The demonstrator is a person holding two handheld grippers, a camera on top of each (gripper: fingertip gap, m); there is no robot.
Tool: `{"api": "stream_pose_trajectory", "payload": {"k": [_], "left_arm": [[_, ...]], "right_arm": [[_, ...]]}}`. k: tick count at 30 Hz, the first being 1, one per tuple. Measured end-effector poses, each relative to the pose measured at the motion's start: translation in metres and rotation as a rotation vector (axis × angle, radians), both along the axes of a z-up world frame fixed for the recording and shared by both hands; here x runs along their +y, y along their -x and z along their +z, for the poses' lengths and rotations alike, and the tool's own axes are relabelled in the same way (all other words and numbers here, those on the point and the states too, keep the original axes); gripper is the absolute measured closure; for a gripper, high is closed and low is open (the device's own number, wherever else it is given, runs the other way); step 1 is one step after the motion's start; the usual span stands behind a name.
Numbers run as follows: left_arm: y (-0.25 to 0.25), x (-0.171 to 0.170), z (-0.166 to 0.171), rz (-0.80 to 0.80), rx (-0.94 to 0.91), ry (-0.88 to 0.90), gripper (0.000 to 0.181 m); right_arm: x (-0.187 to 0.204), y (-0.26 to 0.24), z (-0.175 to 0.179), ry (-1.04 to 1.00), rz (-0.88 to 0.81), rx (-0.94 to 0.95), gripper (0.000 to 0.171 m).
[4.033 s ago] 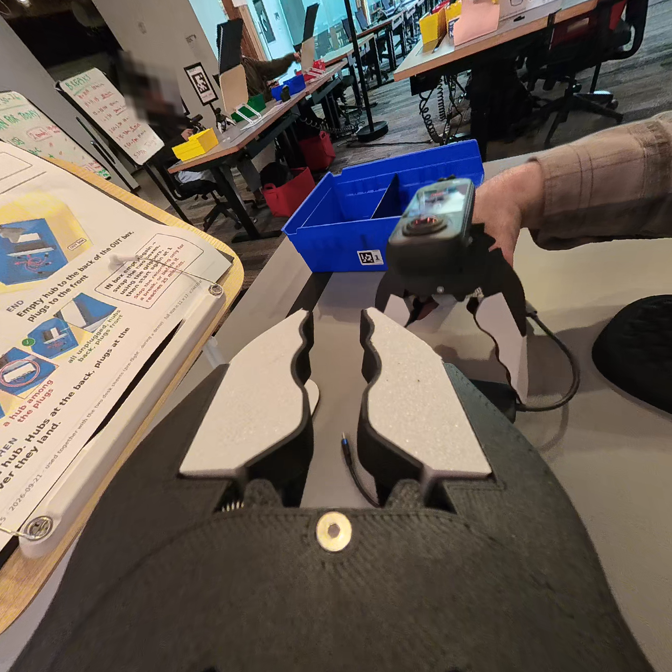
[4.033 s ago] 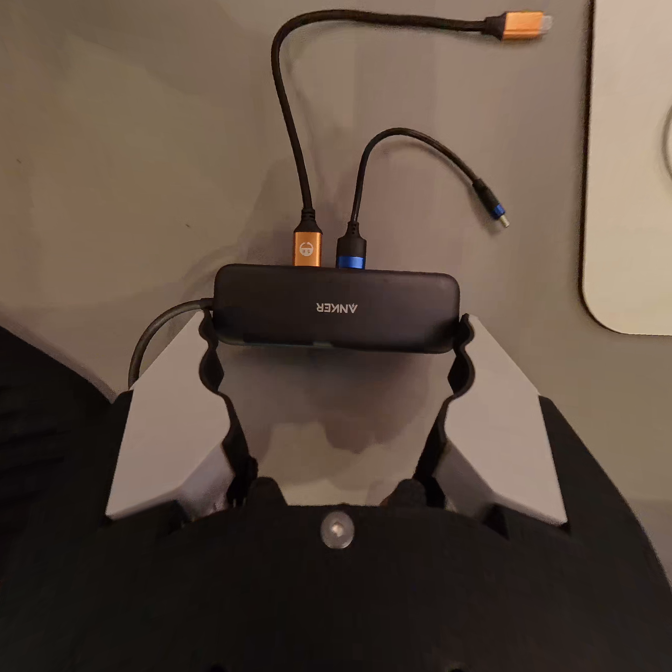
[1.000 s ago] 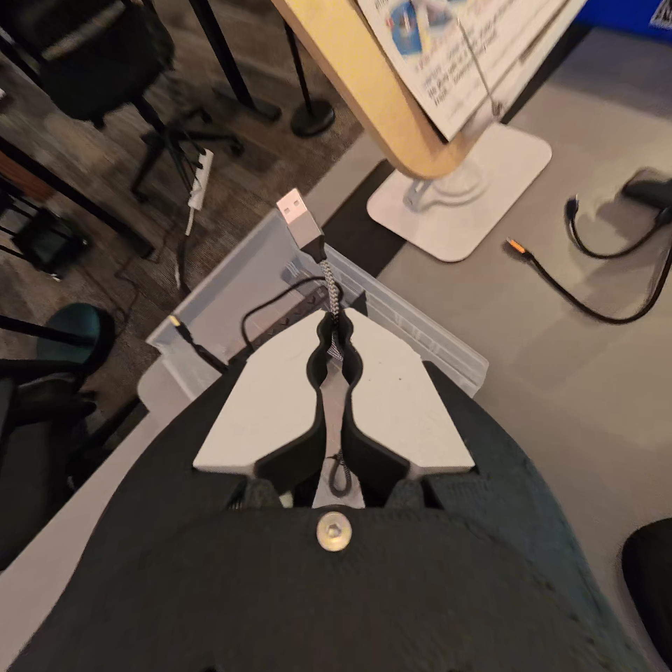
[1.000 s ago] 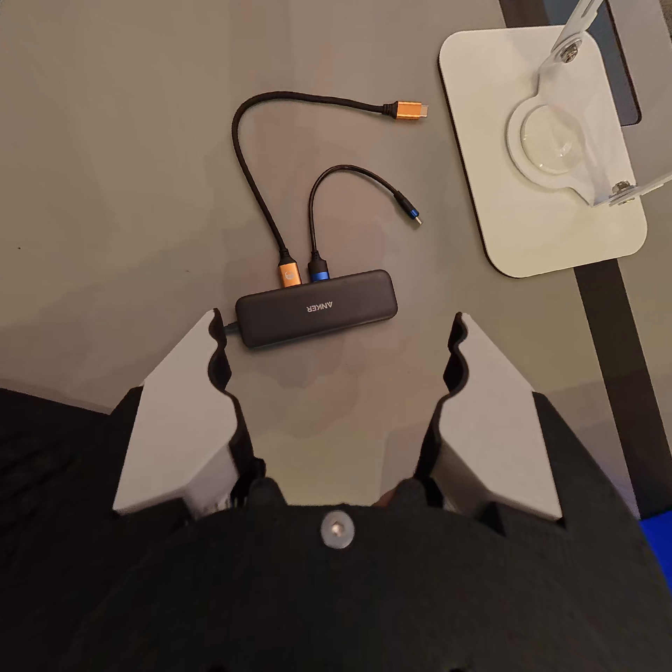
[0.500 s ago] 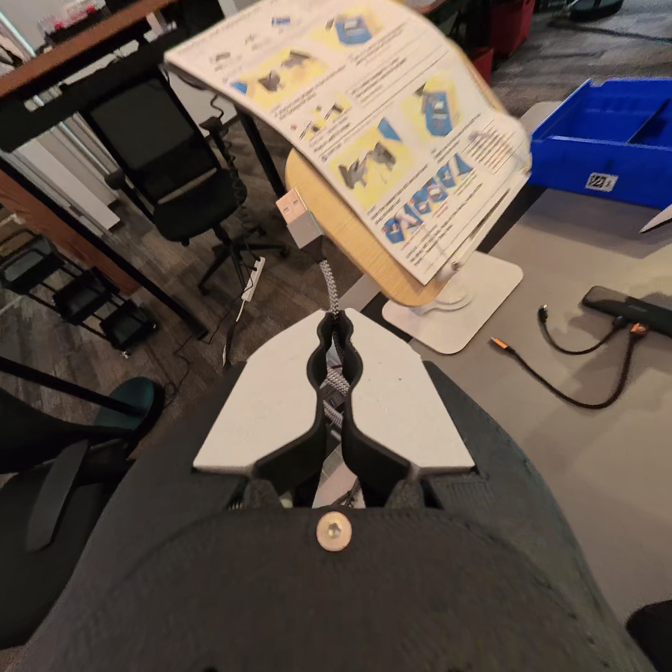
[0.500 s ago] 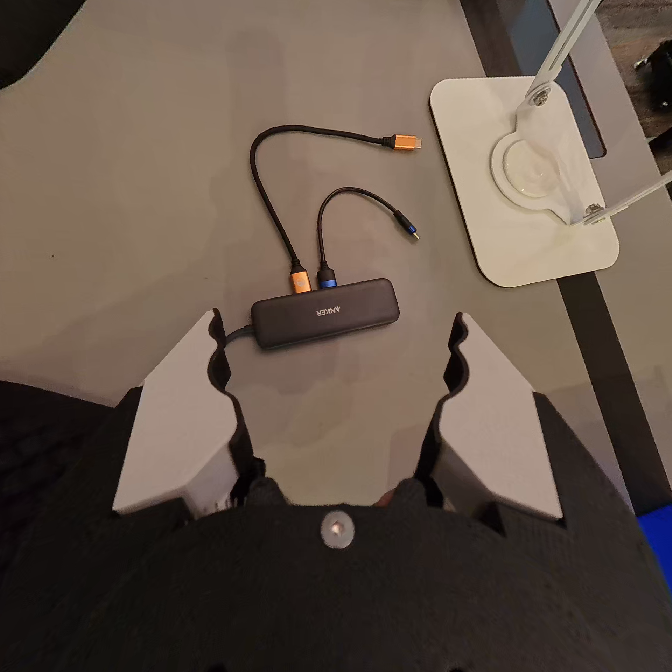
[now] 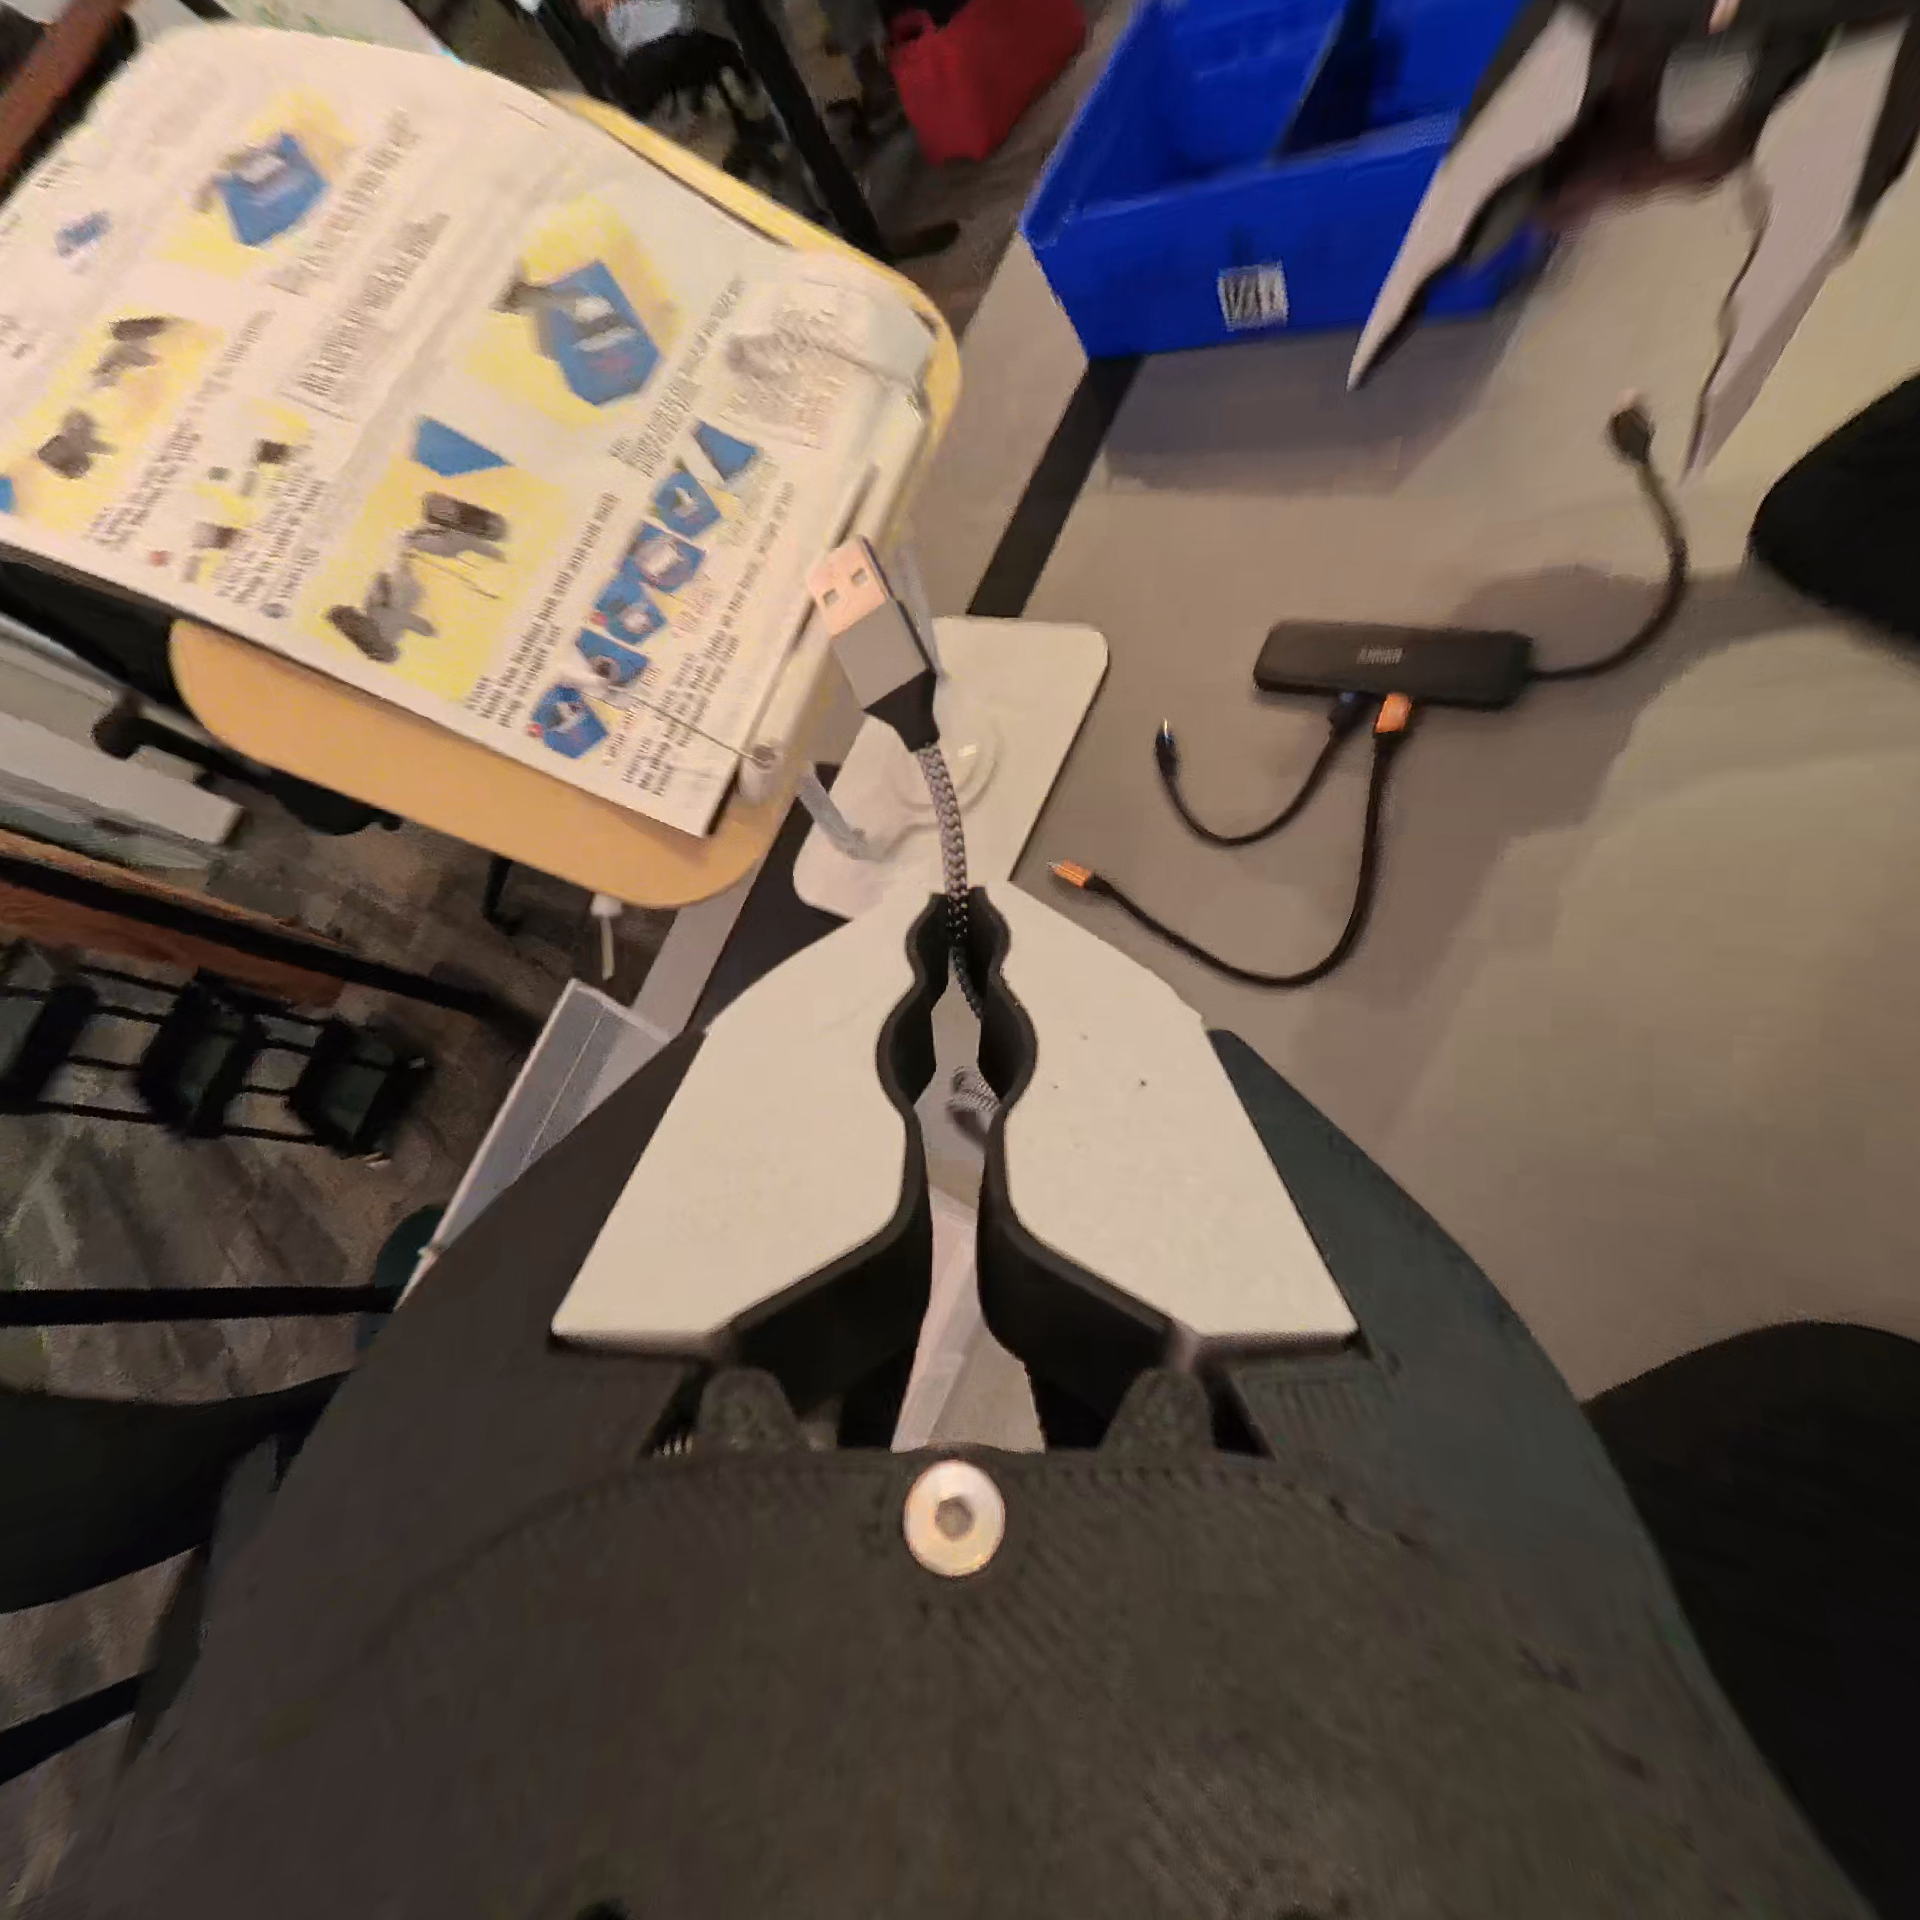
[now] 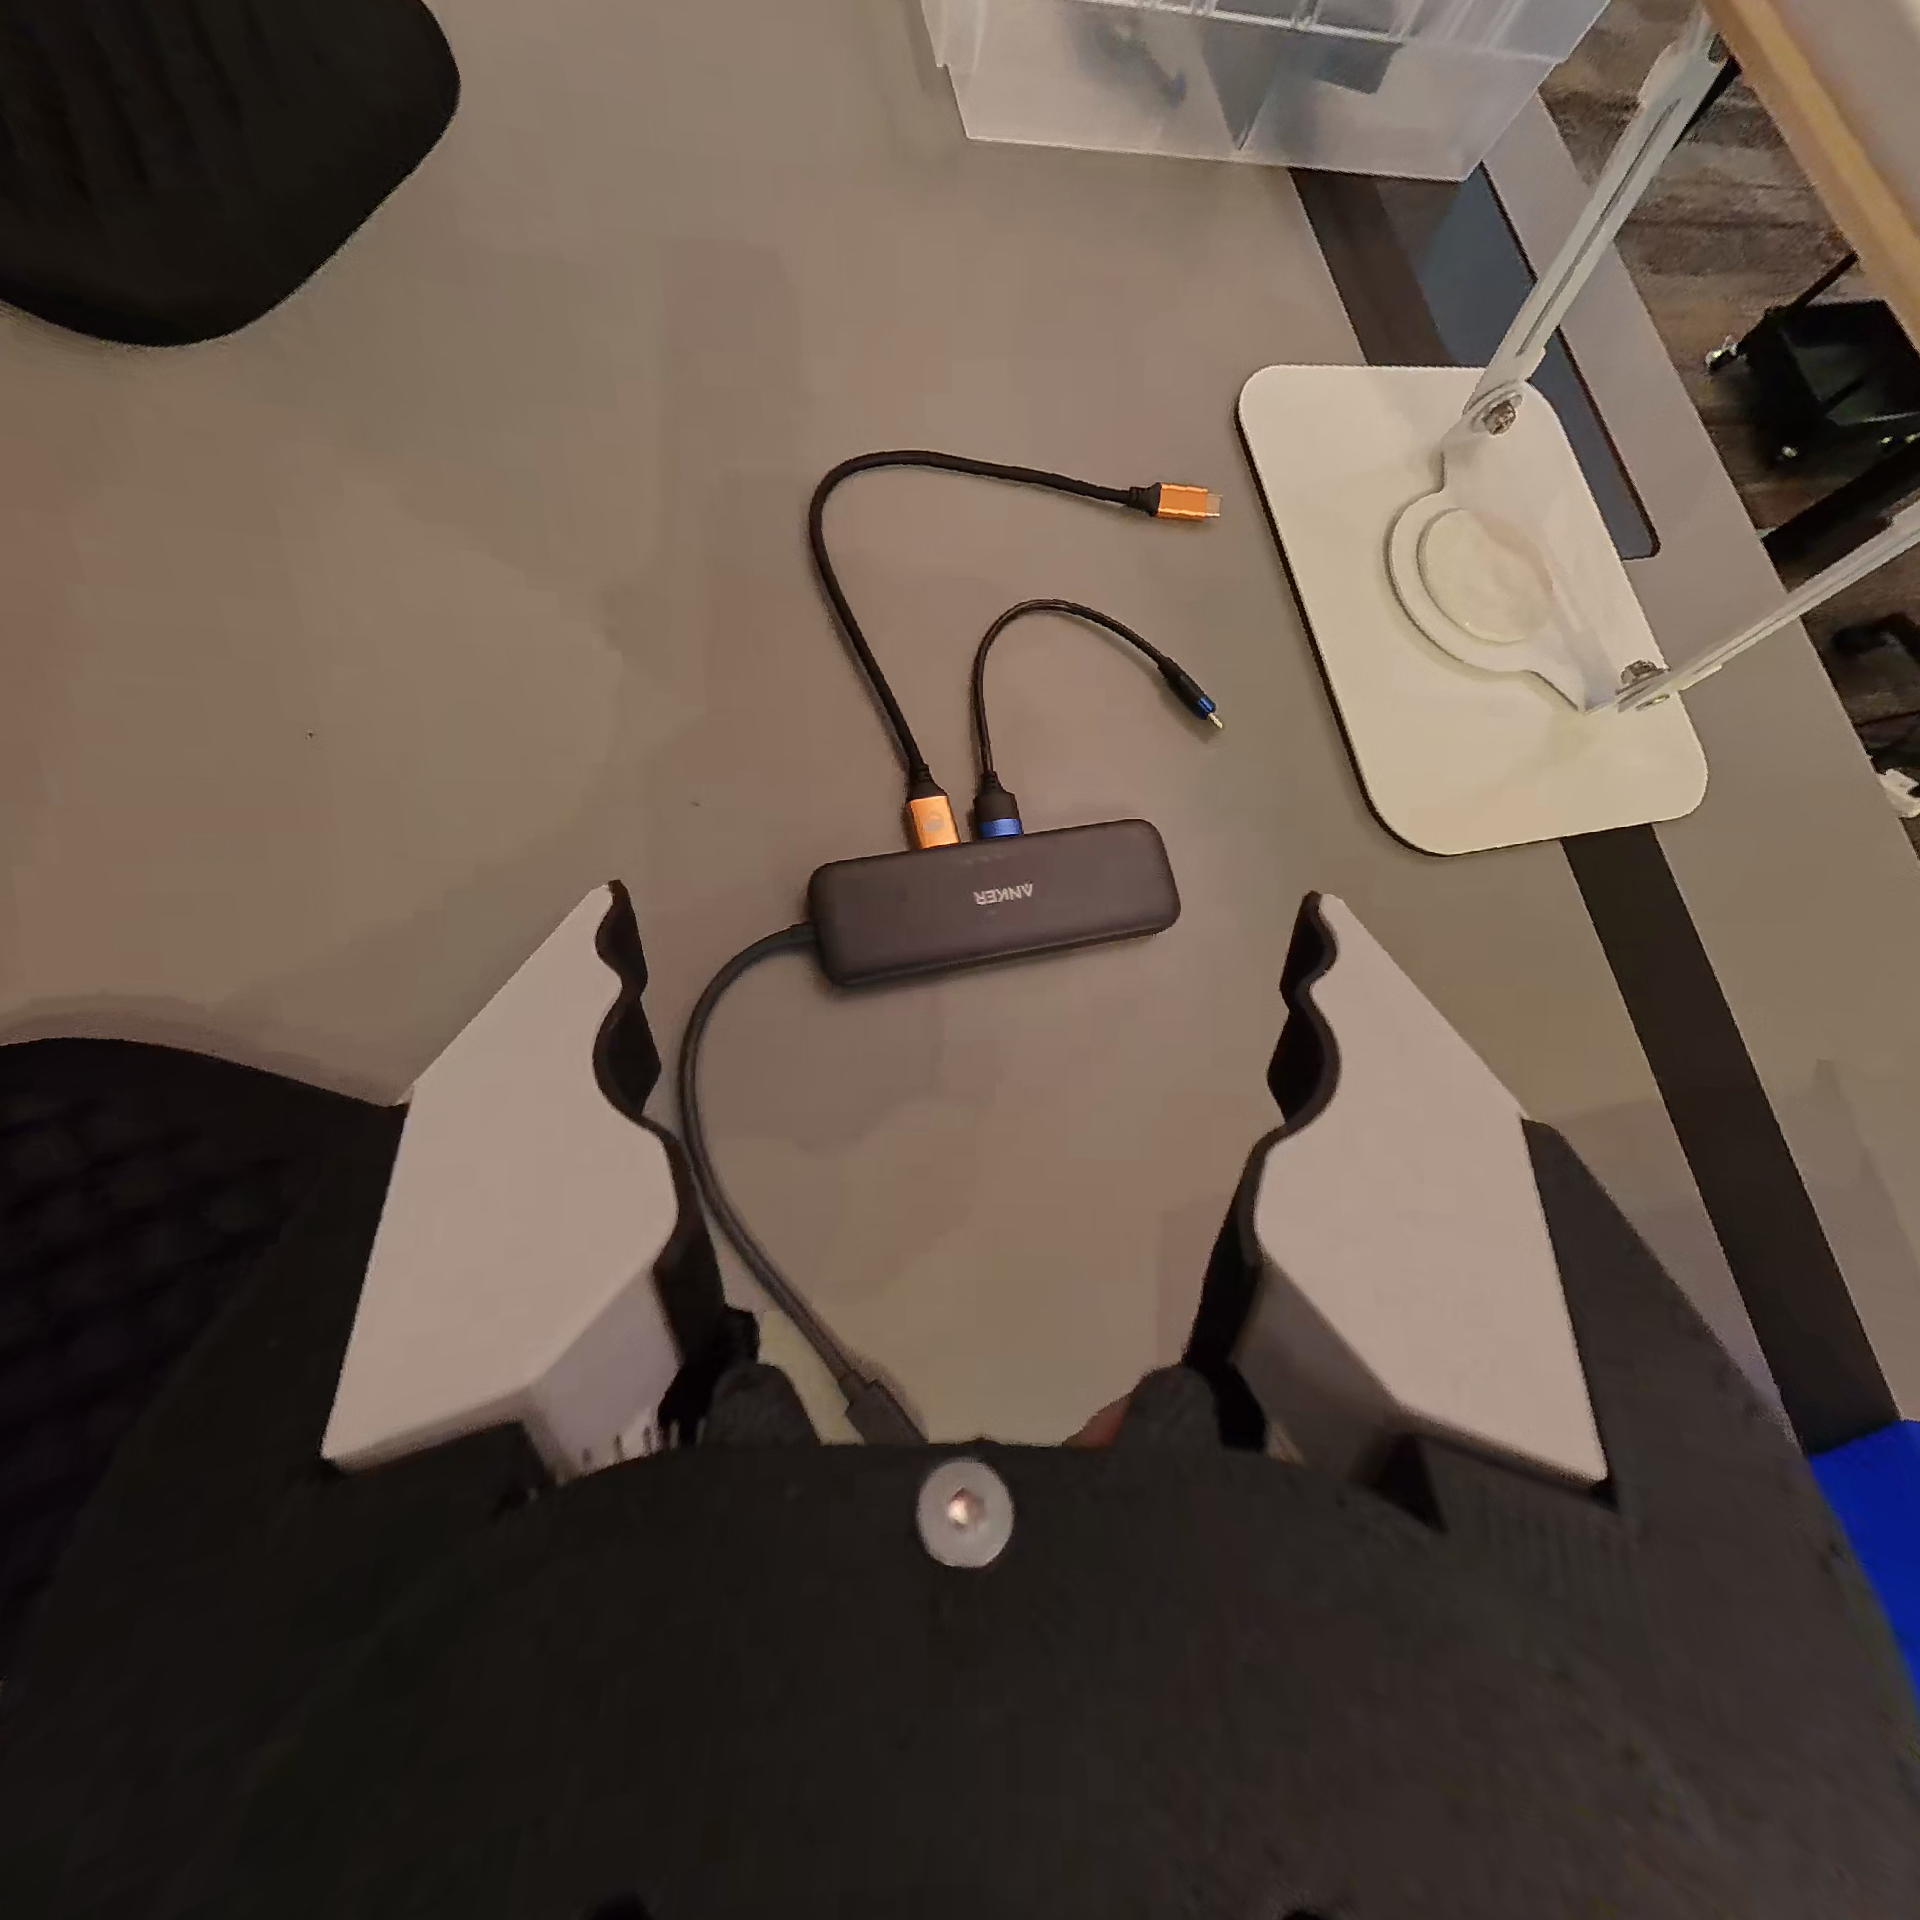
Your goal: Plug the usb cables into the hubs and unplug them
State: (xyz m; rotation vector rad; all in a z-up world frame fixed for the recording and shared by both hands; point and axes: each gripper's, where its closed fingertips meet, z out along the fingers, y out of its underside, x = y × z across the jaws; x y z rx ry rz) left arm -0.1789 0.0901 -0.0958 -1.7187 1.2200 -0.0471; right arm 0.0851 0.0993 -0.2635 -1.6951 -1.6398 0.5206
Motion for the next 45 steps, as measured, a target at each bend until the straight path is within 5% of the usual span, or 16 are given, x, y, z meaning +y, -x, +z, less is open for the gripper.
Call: {"api": "stream_pose_trajectory", "payload": {"k": [10, 14, 19, 24, 31, 35, 45], "left_arm": [[-0.105, -0.064, -0.156, -0.249, 0.225, 0.168, 0.178], [-0.129, -0.081, -0.188, -0.328, 0.189, 0.275, 0.178], [-0.147, -0.095, -0.200, -0.430, -0.005, 0.512, 0.178], [-0.156, -0.098, -0.190, -0.508, -0.186, 0.708, 0.179], [-0.161, -0.104, -0.182, -0.605, -0.281, 0.833, 0.178], [-0.159, -0.096, -0.182, -0.598, -0.249, 0.740, 0.178], [-0.171, -0.083, -0.145, -0.553, 0.111, -0.134, 0.142]], "right_arm": [[-0.032, -0.006, 0.005, -0.011, 0.025, 0.051, 0.053], [-0.054, 0.010, 0.002, -0.069, 0.089, 0.062, 0.076], [-0.076, 0.042, -0.002, -0.388, 0.187, 0.002, 0.114], [-0.076, 0.064, 0.001, -0.790, 0.205, -0.109, 0.127], [-0.072, 0.083, -0.005, -1.074, 0.246, -0.233, 0.161], [-0.071, 0.082, -0.013, -0.853, 0.225, -0.215, 0.168], [-0.093, 0.085, -0.001, 0.325, 0.227, 0.054, 0.168]]}}
